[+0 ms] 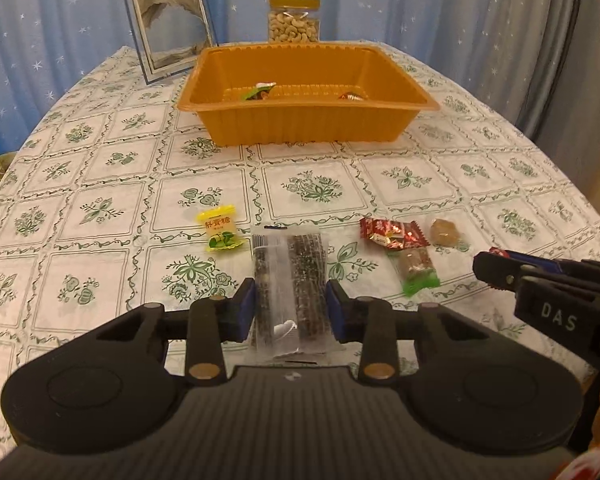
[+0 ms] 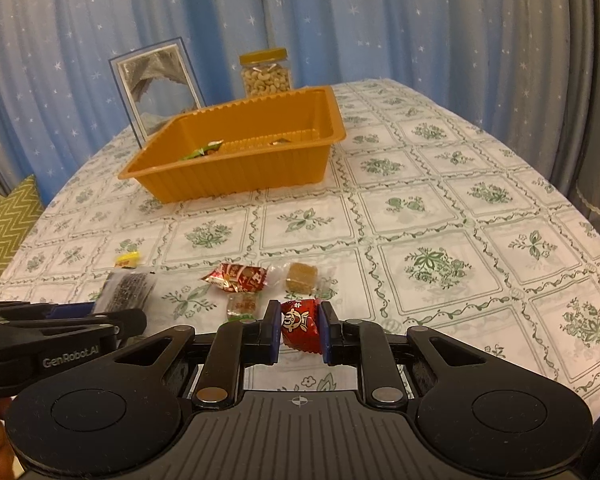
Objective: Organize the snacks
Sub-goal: 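Carry both snacks over the orange tray and open both grippers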
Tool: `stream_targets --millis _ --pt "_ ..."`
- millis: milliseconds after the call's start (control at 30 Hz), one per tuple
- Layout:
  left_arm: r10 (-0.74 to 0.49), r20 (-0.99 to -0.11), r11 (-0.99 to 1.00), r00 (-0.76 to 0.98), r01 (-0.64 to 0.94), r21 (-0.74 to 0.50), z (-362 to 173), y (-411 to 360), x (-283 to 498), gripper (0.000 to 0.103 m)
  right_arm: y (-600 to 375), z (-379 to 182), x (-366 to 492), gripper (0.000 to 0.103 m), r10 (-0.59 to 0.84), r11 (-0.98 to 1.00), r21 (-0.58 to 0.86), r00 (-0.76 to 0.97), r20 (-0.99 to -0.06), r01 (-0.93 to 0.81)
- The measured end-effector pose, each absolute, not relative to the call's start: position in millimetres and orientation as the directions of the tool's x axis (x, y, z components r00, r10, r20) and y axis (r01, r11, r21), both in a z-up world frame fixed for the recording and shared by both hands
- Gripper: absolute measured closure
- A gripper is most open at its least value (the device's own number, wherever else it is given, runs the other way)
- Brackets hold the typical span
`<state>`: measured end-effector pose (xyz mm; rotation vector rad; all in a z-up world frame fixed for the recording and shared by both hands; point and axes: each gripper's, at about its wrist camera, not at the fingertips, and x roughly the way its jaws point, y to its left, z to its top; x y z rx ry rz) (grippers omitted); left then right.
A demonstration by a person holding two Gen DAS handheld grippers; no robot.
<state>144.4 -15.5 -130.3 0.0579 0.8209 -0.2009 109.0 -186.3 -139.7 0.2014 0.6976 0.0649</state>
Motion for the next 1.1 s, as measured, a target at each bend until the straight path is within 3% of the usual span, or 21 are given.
stream_targets --millis 567,1100 --pt "-0.177 -0.682 0.977 0.710 0.210 -0.036 -89 -24 125 0.070 -198 -99 98 0.084 0.139 0.975 0.220 0.821 -0.554 -0.016" --pt "-0.219 -0.638 0.970 0.739 0.235 -0.060 -64 -33 153 0.070 -219 -67 139 0.083 0.155 0.974 0.224 0.849 -0.506 -0.045"
